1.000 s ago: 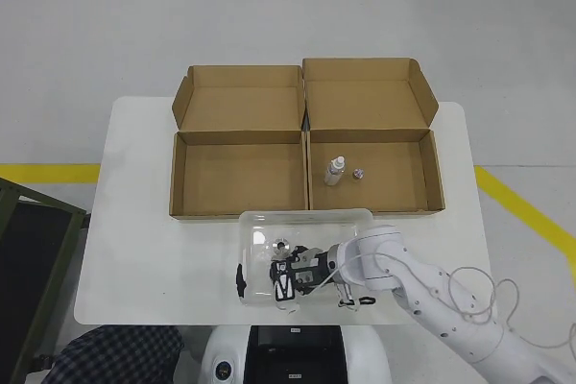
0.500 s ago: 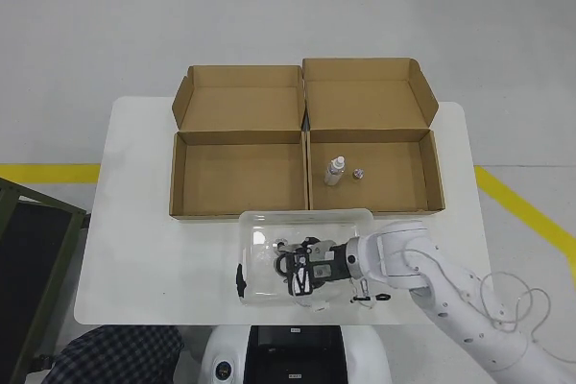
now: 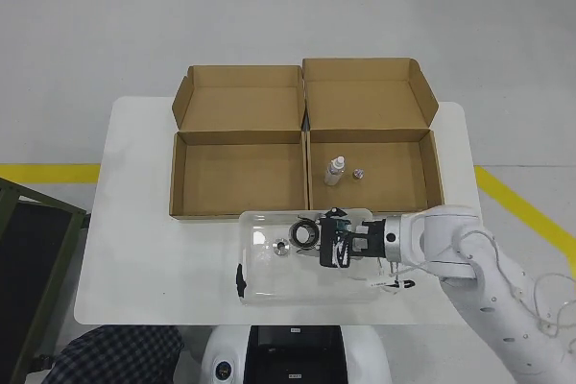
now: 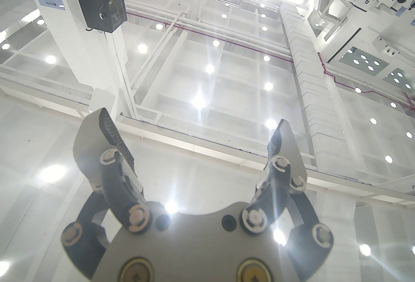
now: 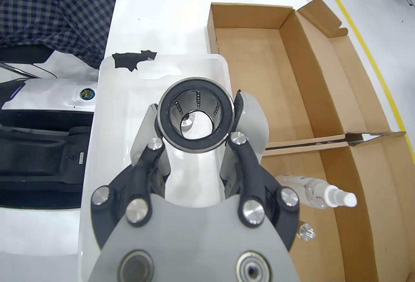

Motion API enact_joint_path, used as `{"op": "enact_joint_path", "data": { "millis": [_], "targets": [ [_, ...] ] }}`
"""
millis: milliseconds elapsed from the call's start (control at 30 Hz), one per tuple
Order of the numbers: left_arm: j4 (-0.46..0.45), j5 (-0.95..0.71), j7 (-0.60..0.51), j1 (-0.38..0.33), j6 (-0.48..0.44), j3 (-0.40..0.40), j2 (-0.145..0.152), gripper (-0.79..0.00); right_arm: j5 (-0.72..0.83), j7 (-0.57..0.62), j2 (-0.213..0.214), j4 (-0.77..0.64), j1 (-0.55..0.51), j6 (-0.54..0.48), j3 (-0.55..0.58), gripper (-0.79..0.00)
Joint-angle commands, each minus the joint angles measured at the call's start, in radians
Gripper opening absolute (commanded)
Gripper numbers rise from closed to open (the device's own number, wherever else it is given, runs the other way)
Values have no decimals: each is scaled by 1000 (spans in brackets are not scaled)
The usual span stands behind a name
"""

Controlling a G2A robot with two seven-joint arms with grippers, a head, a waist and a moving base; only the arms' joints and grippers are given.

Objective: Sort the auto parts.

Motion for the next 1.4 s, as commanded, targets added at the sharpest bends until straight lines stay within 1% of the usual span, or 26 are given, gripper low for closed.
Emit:
{"op": "enact_joint_path", "data": {
  "millis": [0, 333, 600, 900, 1133, 1367],
  "targets": [
    [0, 0, 0, 0, 0, 0, 0, 0, 22, -9, 2, -3, 1, 2, 14, -785],
    [0, 0, 0, 0, 0, 0, 0, 0, 110, -35, 10, 11, 30, -4, 57, -785],
    [0, 0, 0, 0, 0, 0, 0, 0, 152, -63, 20, 12, 18, -15, 109, -785],
    [0, 0, 0, 0, 0, 0, 0, 0, 174, -89, 29, 14, 5, -17, 141, -785],
    [0, 0, 0, 0, 0, 0, 0, 0, 176, -95, 30, 17, 10, -7, 136, -785],
    [0, 0, 0, 0, 0, 0, 0, 0, 155, -81, 25, 30, 38, 24, 91, -785]
  ]
}}
